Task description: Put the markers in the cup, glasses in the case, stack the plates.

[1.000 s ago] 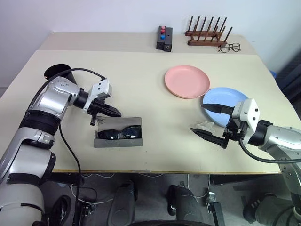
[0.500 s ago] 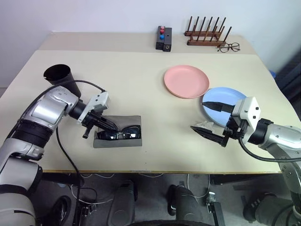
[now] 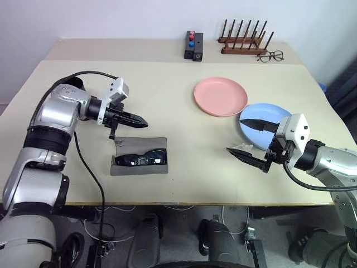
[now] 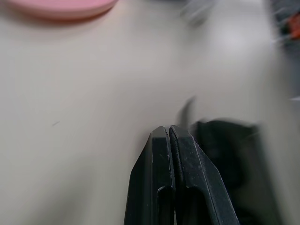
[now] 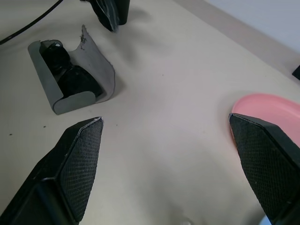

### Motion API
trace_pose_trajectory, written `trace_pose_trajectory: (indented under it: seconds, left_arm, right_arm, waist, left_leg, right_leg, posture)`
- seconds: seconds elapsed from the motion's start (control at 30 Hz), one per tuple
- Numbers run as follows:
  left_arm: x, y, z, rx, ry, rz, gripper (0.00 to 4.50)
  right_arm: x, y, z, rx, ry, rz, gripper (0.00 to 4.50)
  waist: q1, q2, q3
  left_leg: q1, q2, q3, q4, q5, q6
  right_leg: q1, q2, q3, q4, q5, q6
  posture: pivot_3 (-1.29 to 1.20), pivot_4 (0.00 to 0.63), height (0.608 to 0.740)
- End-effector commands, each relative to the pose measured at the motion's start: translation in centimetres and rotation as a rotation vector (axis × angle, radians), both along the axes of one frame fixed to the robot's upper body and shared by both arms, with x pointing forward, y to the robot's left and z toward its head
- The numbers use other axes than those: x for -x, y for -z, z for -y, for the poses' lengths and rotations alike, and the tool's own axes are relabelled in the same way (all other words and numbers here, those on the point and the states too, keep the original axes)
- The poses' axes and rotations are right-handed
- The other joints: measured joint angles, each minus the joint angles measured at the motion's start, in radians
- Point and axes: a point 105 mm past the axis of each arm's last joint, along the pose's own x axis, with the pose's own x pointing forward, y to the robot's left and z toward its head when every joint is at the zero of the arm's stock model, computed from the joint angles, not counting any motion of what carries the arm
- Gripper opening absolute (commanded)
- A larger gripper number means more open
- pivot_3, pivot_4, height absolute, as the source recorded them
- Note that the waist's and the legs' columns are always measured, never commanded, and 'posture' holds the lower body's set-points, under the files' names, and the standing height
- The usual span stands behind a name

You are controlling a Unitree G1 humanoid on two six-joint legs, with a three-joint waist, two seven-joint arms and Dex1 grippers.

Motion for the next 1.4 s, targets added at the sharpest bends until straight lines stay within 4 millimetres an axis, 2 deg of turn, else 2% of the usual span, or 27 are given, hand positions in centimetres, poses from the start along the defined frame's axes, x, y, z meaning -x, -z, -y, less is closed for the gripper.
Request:
trace_pose_trajectory:
  seconds: [0.03, 0.17, 0.4, 0.9, 1.1, 1.4]
  left_arm:
    - [-0.8, -0.4, -0.4, -0.057, -0.014, 0.083, 0.04]
    - [0.1, 2.0, -1.1, -0.141, 0.021, 0.013, 0.04]
    - [2.6, 3.4, -1.0, -0.154, 0.113, -0.116, 0.04]
    - [5.8, 3.0, 0.2, -0.139, 0.230, -0.142, 0.04]
    - [6.8, 3.6, -0.4, -0.185, 0.247, -0.166, 0.04]
    - [8.2, 3.3, -0.2, -0.163, 0.278, -0.214, 0.04]
  right_arm:
    - [0.2, -0.8, -0.1, -0.003, -0.007, 0.046, 4.38]
    - [0.2, -0.9, 0.0, 0.000, -0.004, 0.049, 4.38]
    - [0.3, -0.9, -0.1, 0.005, -0.004, 0.054, 4.38]
    - [0.5, -0.7, -0.2, 0.008, -0.018, 0.044, 4.38]
    - [0.4, -0.7, -0.2, 0.008, -0.016, 0.046, 4.38]
    - [0.2, -0.7, -0.1, 0.008, -0.014, 0.048, 4.38]
  waist:
    - [-0.001, 0.000, 0.000]
    - [-0.002, 0.000, 0.000]
    - [-0.002, 0.000, 0.000]
    - [-0.001, 0.000, 0.000]
    - [-0.004, 0.001, 0.000]
    - [-0.001, 0.001, 0.000]
  left_leg:
    - [0.000, 0.000, 0.000, 0.000, 0.000, 0.000]
    - [0.000, 0.000, 0.000, 0.000, 0.000, 0.000]
    - [0.000, 0.000, 0.000, 0.000, 0.000, 0.000]
    - [0.000, 0.000, 0.000, 0.000, 0.000, 0.000]
    - [0.001, 0.000, 0.000, -0.001, 0.000, 0.000]
    - [0.001, 0.000, 0.000, -0.001, 0.000, 0.000]
  right_leg:
    - [0.000, 0.000, 0.000, 0.000, 0.000, 0.000]
    - [0.000, 0.000, 0.000, 0.000, 0.000, 0.000]
    - [0.000, 0.000, 0.000, 0.000, 0.000, 0.000]
    - [0.000, 0.000, 0.000, 0.000, 0.000, 0.000]
    - [0.000, 0.000, 0.000, 0.000, 0.000, 0.000]
    - [0.000, 0.000, 0.000, -0.001, 0.000, 0.000]
  posture:
    - [0.00, 0.150, 0.740]
    - [0.00, 0.150, 0.740]
    - [0.00, 0.150, 0.740]
    - [0.00, 0.150, 0.740]
    - [0.00, 0.150, 0.740]
    - [0.00, 0.150, 0.740]
